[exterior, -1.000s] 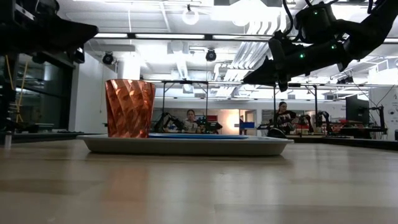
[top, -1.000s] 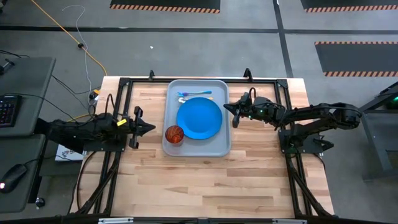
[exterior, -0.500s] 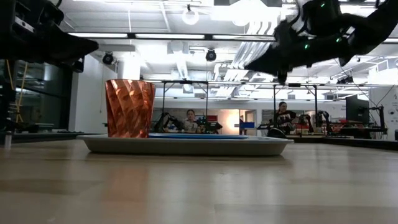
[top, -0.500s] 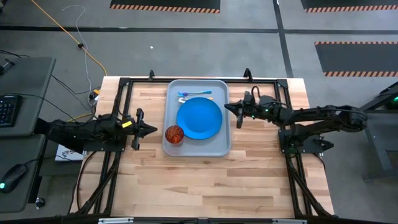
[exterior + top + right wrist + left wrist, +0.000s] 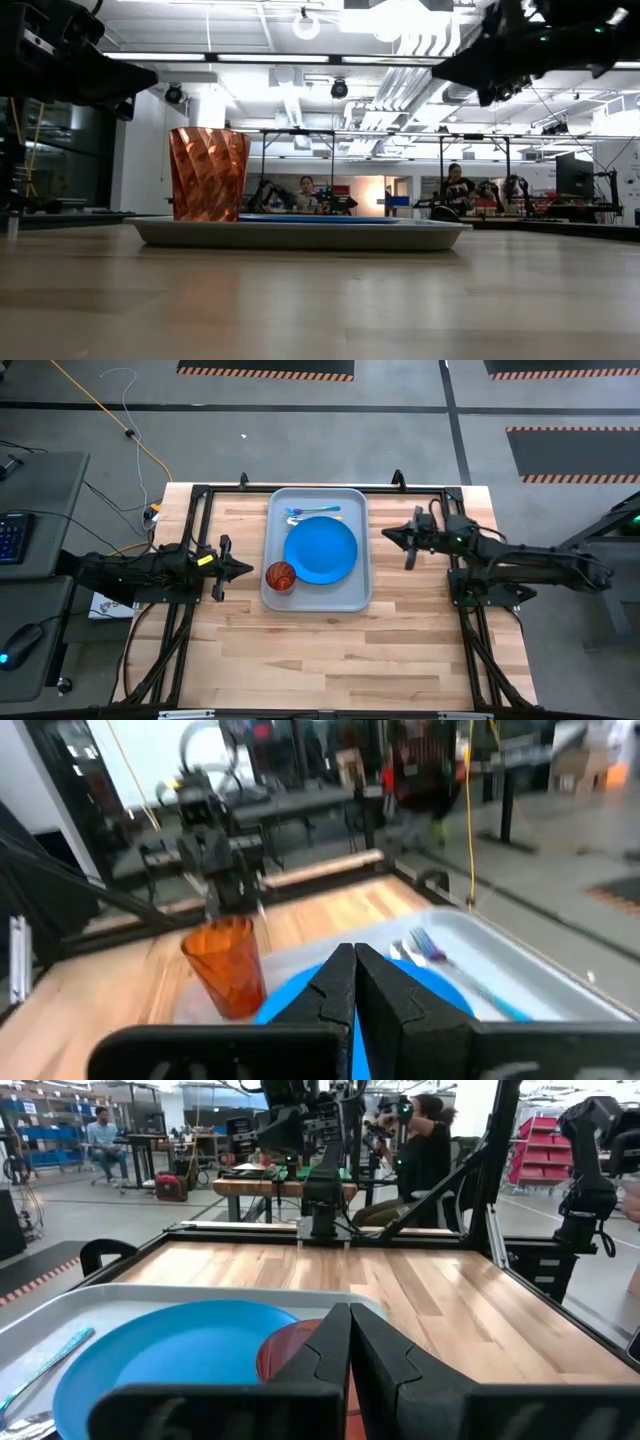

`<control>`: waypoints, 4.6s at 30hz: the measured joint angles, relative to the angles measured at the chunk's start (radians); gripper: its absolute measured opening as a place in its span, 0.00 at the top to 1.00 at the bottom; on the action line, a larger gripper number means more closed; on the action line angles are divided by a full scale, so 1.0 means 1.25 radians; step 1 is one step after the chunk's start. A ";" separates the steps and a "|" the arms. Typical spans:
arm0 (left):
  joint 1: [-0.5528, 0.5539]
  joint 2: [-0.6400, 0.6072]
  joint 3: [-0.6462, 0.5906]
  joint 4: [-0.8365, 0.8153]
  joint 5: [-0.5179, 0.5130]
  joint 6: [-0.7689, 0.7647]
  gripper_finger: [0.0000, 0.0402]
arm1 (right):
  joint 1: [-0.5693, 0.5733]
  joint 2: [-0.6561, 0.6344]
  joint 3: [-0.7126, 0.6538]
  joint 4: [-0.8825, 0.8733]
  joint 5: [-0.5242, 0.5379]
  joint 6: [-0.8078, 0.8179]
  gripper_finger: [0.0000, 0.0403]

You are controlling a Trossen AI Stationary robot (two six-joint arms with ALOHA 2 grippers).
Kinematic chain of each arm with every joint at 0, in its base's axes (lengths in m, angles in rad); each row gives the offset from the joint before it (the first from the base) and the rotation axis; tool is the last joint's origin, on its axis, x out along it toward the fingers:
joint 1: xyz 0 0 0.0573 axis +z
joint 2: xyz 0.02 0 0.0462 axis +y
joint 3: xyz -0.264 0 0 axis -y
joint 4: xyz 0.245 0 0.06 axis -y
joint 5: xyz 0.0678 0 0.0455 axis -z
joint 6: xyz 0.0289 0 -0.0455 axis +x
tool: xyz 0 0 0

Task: Pick and place plate/cup/fork/spoon on tray
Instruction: Return to Home Position

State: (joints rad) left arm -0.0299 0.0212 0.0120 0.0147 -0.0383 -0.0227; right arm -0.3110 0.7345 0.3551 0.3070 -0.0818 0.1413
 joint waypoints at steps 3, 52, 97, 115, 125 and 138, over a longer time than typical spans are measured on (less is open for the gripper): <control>0.000 0.000 0.000 0.000 0.000 0.000 1.00 | 0.007 -0.082 -0.088 0.081 0.000 0.012 1.00; 0.000 0.000 0.001 0.001 0.000 -0.001 1.00 | 0.298 -0.566 -0.276 -0.222 0.146 0.033 1.00; 0.000 0.000 0.001 0.001 0.000 -0.001 1.00 | 0.298 -0.565 -0.275 -0.226 0.146 -0.029 1.00; 0.000 0.000 0.001 0.001 0.000 -0.001 1.00 | 0.298 -0.565 -0.275 -0.226 0.146 -0.030 1.00; 0.000 0.000 0.001 0.001 0.000 -0.001 1.00 | 0.298 -0.565 -0.275 -0.226 0.146 -0.030 1.00; 0.000 0.000 0.001 0.001 0.000 -0.001 1.00 | 0.298 -0.565 -0.275 -0.226 0.146 -0.030 1.00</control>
State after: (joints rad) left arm -0.0299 0.0213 0.0128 0.0157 -0.0381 -0.0235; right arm 0.0610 0.0288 0.0113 0.0250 0.1010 0.1043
